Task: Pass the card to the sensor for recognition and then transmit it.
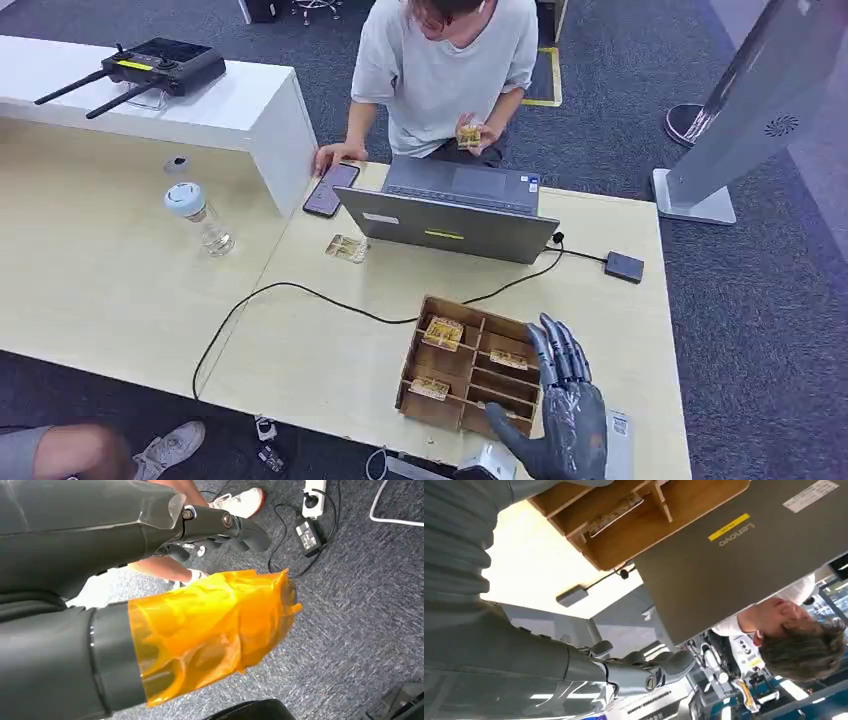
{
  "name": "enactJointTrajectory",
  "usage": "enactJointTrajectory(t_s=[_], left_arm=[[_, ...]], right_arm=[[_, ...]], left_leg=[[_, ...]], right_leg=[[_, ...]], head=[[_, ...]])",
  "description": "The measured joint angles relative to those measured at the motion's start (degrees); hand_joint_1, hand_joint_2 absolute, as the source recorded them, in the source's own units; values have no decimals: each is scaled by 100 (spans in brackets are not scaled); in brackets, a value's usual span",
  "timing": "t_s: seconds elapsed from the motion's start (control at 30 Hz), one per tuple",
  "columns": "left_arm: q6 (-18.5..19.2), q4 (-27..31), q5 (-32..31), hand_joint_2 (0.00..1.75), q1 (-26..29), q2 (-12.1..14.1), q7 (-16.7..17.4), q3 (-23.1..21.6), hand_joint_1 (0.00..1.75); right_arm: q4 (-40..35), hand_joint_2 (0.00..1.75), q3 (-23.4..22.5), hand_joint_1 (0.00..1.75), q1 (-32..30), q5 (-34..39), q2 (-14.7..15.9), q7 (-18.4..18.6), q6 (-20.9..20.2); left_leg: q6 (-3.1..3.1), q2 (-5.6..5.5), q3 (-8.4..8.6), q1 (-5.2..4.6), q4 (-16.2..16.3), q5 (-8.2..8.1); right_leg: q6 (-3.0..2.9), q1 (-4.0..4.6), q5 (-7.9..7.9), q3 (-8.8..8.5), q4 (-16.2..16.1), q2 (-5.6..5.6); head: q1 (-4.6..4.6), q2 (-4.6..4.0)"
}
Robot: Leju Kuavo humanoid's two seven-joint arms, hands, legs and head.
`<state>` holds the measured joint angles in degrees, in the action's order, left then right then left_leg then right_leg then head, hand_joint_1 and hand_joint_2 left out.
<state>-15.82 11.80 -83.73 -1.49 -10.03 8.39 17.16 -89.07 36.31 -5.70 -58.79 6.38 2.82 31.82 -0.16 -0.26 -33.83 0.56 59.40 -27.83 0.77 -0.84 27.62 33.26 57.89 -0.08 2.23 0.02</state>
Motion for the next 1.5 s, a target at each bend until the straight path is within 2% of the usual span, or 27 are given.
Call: enactJointTrajectory(t_s=[0.27, 0.73, 1.2, 1.5], left_arm=[[0, 0, -26, 0, 1, -2, 9, 0, 0], [6, 0, -74, 0, -2, -2, 17, -90, 0], [83, 0, -142, 0, -42, -2, 17, -129, 0], [98, 0, -166, 0, -64, -2, 30, -142, 0]], right_arm=[[-46, 175, -249, 0, -104, -291, 0, 256, -50], [-46, 175, -300, 0, -66, -409, -20, 197, -255], [68, 175, -295, 0, 134, -523, -133, 184, -769], [179, 175, -297, 0, 209, -488, -186, 199, -894]], left_leg=[[0, 0, 0, 0, 0, 0], [0, 0, -1, 0, 0, 0], [0, 0, -1, 0, 0, 0], [0, 0, -1, 0, 0, 0]], right_leg=[[0, 0, 0, 0, 0, 1], [0, 0, 0, 0, 0, 0], [0, 1, 0, 0, 1, 0], [0, 0, 0, 0, 0, 0]], head=[[-2, 0], [0, 0], [-2, 0], [0, 0]])
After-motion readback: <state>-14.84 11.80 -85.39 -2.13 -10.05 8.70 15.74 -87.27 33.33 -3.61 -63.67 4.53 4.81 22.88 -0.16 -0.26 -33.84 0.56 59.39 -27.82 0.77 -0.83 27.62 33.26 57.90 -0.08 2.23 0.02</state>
